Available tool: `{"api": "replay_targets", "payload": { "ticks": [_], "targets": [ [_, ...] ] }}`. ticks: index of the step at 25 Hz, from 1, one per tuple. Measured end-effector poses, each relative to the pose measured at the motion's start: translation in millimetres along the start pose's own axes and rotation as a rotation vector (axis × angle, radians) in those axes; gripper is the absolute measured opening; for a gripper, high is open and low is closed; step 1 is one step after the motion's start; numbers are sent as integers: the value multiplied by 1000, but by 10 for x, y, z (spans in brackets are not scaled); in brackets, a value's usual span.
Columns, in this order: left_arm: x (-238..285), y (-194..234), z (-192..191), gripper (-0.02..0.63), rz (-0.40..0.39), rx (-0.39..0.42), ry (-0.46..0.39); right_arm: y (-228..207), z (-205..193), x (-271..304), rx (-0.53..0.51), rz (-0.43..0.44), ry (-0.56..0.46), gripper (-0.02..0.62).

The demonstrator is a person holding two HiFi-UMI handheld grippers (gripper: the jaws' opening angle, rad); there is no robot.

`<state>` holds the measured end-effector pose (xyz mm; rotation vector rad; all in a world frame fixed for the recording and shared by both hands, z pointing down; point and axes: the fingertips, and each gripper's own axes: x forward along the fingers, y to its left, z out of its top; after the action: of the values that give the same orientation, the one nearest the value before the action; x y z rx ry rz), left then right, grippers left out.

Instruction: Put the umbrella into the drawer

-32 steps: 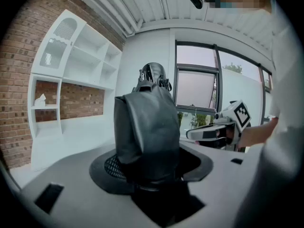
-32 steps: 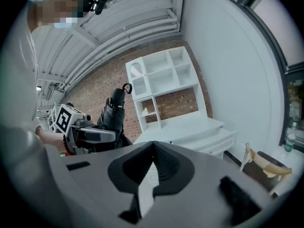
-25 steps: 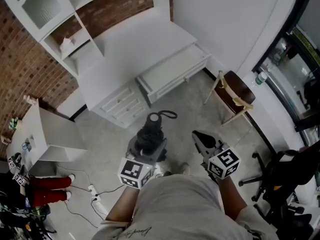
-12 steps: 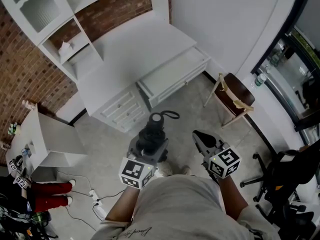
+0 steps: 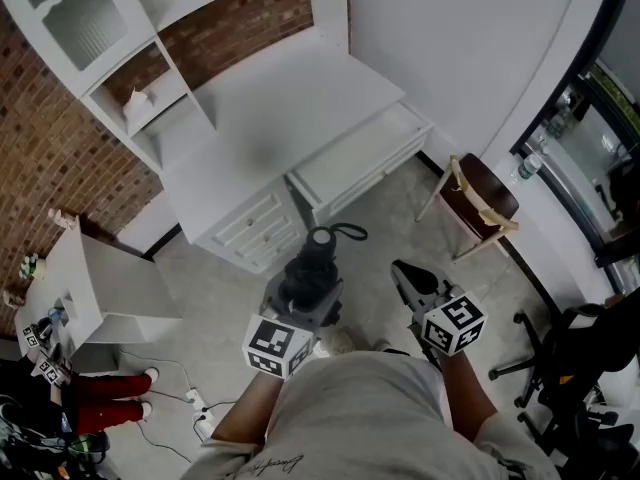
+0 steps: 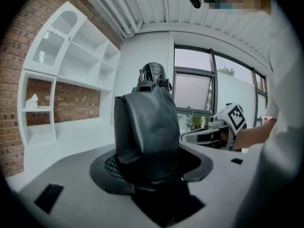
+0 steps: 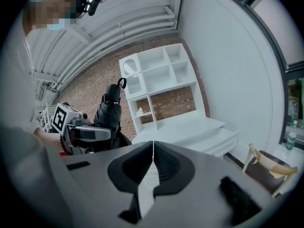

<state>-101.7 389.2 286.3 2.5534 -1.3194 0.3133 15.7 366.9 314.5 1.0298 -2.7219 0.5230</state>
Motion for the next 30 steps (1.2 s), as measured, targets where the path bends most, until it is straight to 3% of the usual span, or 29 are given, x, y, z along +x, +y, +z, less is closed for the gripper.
{"api": "replay_targets", "payload": {
  "ticks": [15,30],
  "targets": [
    [16,306,25,273,-31,-11,-19,-35,93,213,-11,-44,6,28],
    [568,686,174,273,-4,-25,-34,-560,293,634,-18,-8,-1,28]
  ]
}}
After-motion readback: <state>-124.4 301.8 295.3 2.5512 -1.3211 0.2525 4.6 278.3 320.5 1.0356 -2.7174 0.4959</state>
